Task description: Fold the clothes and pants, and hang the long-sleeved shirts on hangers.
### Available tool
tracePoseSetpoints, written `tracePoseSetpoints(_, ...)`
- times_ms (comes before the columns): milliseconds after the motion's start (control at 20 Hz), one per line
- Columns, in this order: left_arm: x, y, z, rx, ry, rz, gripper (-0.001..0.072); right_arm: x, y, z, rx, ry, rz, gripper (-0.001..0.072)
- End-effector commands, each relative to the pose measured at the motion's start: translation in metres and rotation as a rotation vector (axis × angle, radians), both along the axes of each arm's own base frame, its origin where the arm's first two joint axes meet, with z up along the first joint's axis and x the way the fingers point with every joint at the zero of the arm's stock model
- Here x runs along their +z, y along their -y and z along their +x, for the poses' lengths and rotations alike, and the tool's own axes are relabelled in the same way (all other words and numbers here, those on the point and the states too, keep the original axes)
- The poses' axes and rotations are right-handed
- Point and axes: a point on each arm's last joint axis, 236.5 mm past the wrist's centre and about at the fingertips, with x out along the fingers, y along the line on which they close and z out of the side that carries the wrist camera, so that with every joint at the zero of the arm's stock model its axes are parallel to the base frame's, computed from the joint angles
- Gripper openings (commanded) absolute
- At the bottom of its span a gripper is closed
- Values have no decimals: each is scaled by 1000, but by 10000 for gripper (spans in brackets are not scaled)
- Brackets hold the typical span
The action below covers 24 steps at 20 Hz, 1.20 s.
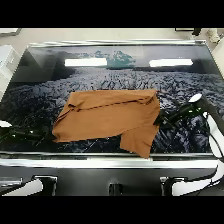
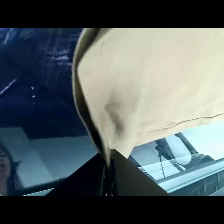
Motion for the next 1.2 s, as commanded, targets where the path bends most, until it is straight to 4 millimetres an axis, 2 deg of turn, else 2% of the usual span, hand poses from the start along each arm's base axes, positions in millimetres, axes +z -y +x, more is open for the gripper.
tracePoseSetpoints(0, 3, 0, 2, 7, 6, -3, 22, -3, -27, -2, 74, 10, -2, 193)
tracePoseSetpoints(50, 7, 0, 7, 10, 21, -4, 21, 0, -31, -5, 92, 4, 3, 46)
tracePoseSetpoints(150, 22, -5, 20, -4, 60, 2, 22, 12, -29, 0, 93, 42, -7, 33)
tracePoseSetpoints(200, 35, -9, 28, -17, 91, 10, 21, 25, -25, 7, 98, 90, -26, 32)
tracePoseSetpoints(250, 50, -14, 39, -30, 134, 25, 21, 44, -21, 20, 102, 159, -50, 32)
tracePoseSetpoints(350, 105, -28, 75, -32, 305, 89, 20, 101, -11, 55, 105, 357, -111, 31)
tracePoseSetpoints(400, 149, -36, 99, -22, 441, 140, 21, 145, -2, 76, 107, 496, -168, 31)
tracePoseSetpoints(450, 202, -41, 120, -7, 594, 189, 21, 194, 8, 95, 104, 639, -235, 31)
tracePoseSetpoints(500, 270, -44, 138, 15, 781, 245, 21, 254, 20, 111, 89, 810, -317, 32)
tracePoseSetpoints(550, 343, -43, 146, 37, 972, 301, 21, 325, 31, 119, 72, 1008, -403, 32)
tracePoseSetpoints(600, 424, -40, 142, 66, 1182, 371, 21, 397, 39, 117, 47, 1204, -488, 32)
tracePoseSetpoints(650, 495, -35, 127, 95, 1363, 448, 22, 469, 46, 104, 5, 1398, -570, 32)
tracePoseSetpoints(700, 561, -27, 102, 126, 1539, 523, 22, 542, 52, 76, -61, 1594, -646, 32)
tracePoseSetpoints(750, 607, -16, 74, 144, 1668, 571, 21, 600, 54, 40, -129, 1765, -704, 33)
tracePoseSetpoints(800, 638, -2, 45, 141, 1762, 608, 22, 636, 54, 4, -176, 1874, -742, 33)
tracePoseSetpoints(850, 655, 12, 20, 132, 1820, 630, 21, 654, 52, -29, -197, 1930, -766, 33)
tracePoseSetpoints(950, 673, 32, -21, 152, 1889, 629, 21, 667, 45, -87, -213, 1963, -774, 33)
tracePoseSetpoints(1050, 693, 48, -59, 191, 1975, 629, 21, 681, 39, -133, -232, 2024, -784, 33)
tracePoseSetpoints(1150, 713, 58, -90, 233, 2068, 645, 20, 695, 41, -166, -292, 2081, -803, 33)
